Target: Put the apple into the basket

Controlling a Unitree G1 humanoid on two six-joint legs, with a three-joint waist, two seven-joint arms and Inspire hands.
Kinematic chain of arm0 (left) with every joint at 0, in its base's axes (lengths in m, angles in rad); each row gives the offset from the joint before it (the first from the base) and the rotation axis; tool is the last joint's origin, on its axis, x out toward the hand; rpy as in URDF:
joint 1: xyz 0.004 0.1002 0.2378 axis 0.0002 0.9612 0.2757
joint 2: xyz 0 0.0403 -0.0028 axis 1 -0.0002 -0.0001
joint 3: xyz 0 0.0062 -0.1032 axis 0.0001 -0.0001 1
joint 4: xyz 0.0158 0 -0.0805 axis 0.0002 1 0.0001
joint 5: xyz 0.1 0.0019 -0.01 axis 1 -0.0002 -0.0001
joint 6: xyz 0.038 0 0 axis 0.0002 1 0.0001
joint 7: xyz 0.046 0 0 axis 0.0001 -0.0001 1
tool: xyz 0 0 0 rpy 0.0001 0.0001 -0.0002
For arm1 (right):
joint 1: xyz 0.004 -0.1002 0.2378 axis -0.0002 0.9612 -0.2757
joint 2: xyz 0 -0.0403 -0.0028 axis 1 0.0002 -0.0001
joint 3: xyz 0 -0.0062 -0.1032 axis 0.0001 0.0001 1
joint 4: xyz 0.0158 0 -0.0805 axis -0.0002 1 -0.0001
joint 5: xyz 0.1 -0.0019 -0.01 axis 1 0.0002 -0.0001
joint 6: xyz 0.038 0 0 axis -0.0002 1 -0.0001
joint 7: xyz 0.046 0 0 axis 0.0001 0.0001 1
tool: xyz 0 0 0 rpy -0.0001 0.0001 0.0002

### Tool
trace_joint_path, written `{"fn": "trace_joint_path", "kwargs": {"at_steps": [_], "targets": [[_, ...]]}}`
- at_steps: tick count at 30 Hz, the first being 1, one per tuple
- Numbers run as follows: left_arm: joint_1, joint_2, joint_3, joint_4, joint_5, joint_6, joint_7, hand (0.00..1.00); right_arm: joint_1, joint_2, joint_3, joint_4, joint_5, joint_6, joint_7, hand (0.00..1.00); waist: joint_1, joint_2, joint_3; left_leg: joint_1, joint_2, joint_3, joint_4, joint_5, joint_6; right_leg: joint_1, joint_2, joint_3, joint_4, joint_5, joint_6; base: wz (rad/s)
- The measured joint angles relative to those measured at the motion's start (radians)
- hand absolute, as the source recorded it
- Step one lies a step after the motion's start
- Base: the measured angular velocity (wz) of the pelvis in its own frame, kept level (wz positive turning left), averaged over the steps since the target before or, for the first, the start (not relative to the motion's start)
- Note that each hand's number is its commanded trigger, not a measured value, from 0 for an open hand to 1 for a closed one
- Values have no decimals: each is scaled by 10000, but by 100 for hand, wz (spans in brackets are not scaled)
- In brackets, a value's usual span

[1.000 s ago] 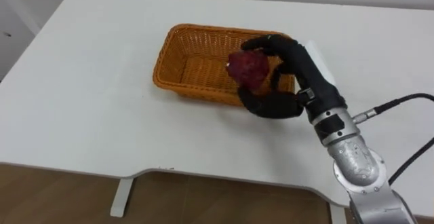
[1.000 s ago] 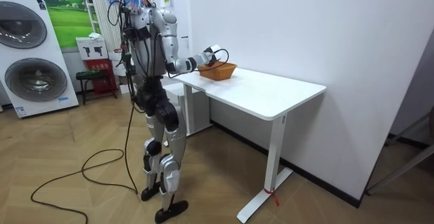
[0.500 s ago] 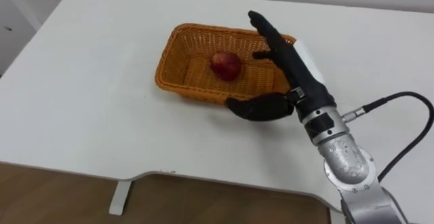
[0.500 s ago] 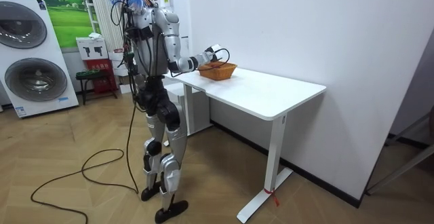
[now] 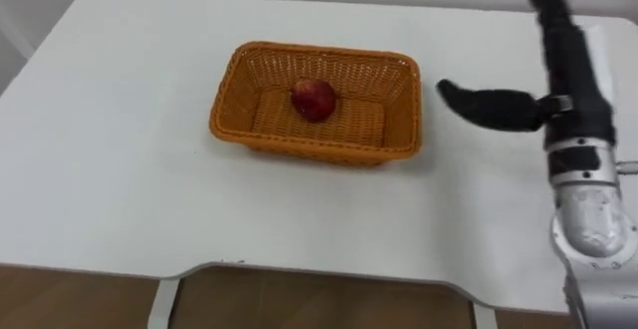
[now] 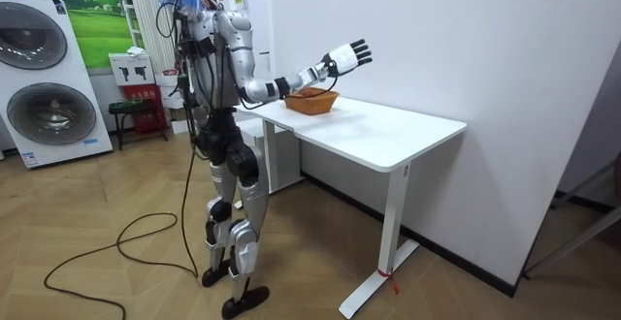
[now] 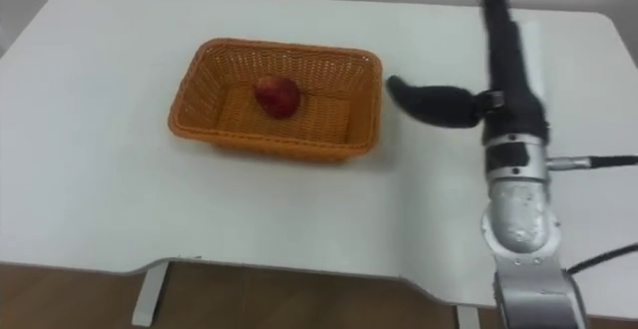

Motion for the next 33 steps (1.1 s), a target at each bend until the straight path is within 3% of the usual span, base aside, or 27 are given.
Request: {"fn": "trace_joint_path", "kwargs": {"at_steps": [3,5,9,14,18,22,27,33], "targets": [[381,158,402,-86,7,-111,345,0,33,-60,-1236,-1,532,-379,-1649,0,-205,-101,-78,29,-14,81,2,-2,-2,16,35,-37,11,1,0,-5],[534,208,605,-94,2,-157,474,0,114,-187,-1901,93,641,-606,-2644,0,-277,-97,-75,55,-9,80,1,-2,-2,20,44,-12,5,1,0,-5],[948,242,768,-226,120,-154,728,0,305,-421,-3340,1748,2323,-1033,-4425,0,-525,-60,-47,139,-2,126,0,-3,-3,148,45,-2,-10,1,0,2],[1018,203,1007,-344,114,127,837,0,714,-404,-4175,5092,5162,-723,-4989,0,-788,0,-39,-42,-6,16,77,-6,-9,98,35,-45,6,0,1,6],[931,103,1054,-344,154,448,730,0,939,-354,-4039,8473,6555,5,-4481,0,-773,123,-61,-232,5,9,173,-8,-11,-102,13,36,173,-3,-1,-3],[868,40,1045,-299,125,654,726,0,1037,-75,-2835,11608,7082,506,-3360,0,-679,101,-46,-124,20,37,168,40,-35,-107,10,177,347,-48,-44,-5],[879,-68,1047,-309,271,839,494,0,1292,235,-1713,13564,6941,1056,-1557,0,-375,27,0,96,24,59,135,38,-37,25,18,266,200,-86,-36,-3],[756,-175,1043,-259,374,1206,379,0,1255,480,-623,14517,5260,1477,638,0,-130,35,41,111,25,90,123,33,-38,29,37,263,157,-65,-33,-2]]}}
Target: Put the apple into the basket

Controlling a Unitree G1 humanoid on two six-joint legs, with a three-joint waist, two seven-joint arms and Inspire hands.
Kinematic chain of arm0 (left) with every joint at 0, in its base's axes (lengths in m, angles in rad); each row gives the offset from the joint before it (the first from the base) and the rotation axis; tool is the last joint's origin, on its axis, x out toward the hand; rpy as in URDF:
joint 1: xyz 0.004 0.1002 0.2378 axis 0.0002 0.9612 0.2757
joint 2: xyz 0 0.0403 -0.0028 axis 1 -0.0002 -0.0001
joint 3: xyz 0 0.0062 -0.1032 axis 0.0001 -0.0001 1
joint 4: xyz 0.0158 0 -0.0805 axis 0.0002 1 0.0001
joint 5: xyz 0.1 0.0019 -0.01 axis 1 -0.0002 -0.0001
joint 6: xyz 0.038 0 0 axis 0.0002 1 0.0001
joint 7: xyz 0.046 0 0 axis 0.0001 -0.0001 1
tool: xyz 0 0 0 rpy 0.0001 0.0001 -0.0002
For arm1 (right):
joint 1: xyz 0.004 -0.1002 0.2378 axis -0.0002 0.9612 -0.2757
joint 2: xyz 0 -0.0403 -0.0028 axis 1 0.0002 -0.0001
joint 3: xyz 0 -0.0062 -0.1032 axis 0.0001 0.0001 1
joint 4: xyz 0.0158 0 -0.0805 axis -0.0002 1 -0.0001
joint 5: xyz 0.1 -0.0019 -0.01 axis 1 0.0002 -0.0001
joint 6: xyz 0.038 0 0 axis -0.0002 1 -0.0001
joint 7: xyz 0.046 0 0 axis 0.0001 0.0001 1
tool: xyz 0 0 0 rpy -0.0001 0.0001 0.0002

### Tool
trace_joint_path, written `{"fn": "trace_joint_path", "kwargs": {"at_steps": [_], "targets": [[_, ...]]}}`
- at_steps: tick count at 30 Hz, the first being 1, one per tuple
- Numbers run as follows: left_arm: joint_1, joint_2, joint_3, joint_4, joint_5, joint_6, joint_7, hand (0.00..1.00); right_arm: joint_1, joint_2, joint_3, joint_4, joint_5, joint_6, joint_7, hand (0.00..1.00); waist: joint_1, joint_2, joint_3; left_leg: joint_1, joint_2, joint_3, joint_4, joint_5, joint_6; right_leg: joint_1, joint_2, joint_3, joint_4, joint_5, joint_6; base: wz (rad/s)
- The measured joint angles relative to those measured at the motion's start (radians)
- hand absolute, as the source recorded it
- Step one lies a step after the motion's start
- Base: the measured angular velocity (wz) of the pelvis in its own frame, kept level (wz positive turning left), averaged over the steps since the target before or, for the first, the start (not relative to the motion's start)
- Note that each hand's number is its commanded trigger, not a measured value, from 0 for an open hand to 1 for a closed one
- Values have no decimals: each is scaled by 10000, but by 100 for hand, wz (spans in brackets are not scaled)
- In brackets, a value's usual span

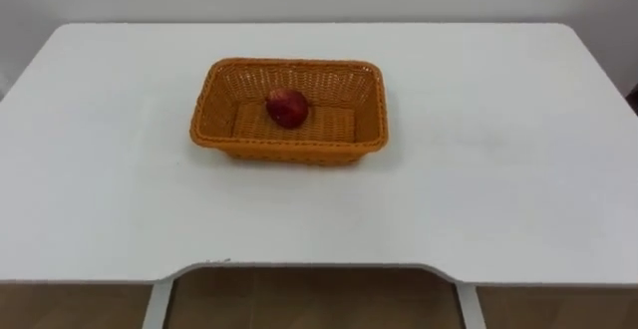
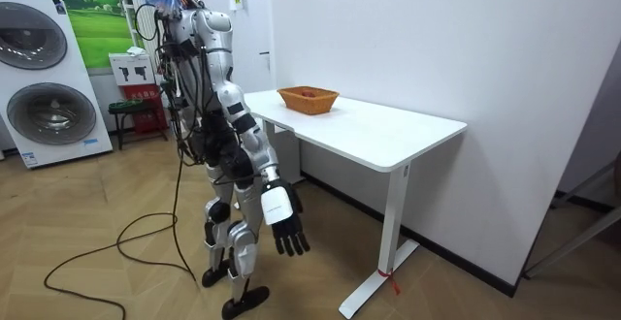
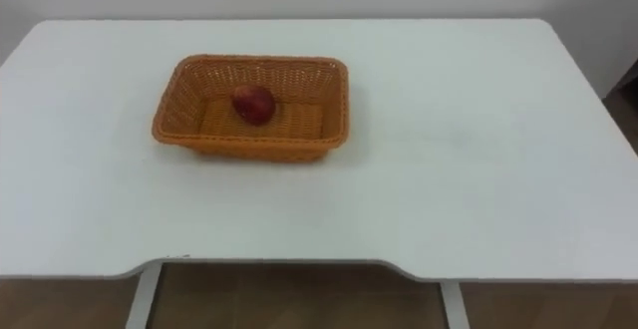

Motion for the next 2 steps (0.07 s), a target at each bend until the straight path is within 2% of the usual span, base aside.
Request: {"fn": "trace_joint_path", "kwargs": {"at_steps": [2], "targets": [[-46,-15,-4,71,13,11,-7,0,-19,6,409,2,-493,150,524,0,42,20,13,-5,1,0,-6,-13,-9,-27,5,-28,-15,0,0,0]]}}
